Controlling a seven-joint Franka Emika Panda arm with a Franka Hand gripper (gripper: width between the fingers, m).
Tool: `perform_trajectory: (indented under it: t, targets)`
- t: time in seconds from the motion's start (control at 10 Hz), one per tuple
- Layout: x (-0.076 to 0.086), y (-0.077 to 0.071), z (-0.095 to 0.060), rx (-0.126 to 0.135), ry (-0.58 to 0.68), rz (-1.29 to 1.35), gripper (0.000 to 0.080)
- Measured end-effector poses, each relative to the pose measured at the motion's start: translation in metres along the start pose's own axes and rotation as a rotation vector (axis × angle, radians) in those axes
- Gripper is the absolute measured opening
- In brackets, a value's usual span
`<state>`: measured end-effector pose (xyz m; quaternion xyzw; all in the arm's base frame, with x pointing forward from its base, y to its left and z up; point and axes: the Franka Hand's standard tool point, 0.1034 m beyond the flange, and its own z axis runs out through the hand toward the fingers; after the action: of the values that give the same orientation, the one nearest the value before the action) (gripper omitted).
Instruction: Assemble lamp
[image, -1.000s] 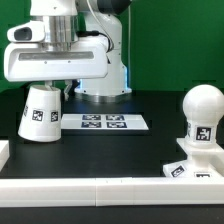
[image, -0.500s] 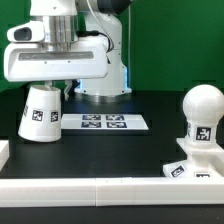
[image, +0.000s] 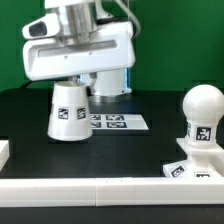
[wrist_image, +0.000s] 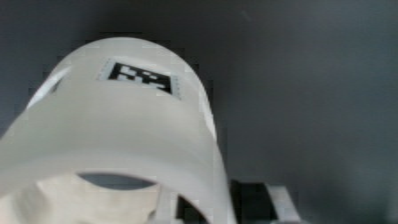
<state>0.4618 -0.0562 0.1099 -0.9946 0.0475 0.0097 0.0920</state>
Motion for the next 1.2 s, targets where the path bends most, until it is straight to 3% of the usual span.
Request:
perform_trajectory:
  t: [0.2, 0.4, 0.9, 1.1, 1.2]
  targets:
    - [0.033, -0.022, -0.017, 0.022, 0.019, 0.09, 0.0044]
    - [0.055, -0.031, -0.033, 0.065, 0.029, 0.139, 0.0044]
    - [0.052, -0.031, -0.03, 0.062, 0.022, 0.137, 0.0045]
    - [0.055, -0.05, -0.042, 0.081, 0.011, 0.189, 0.0045]
    - [0.062, -0.069, -0.051, 0.09, 0.002, 0.243, 0.0045]
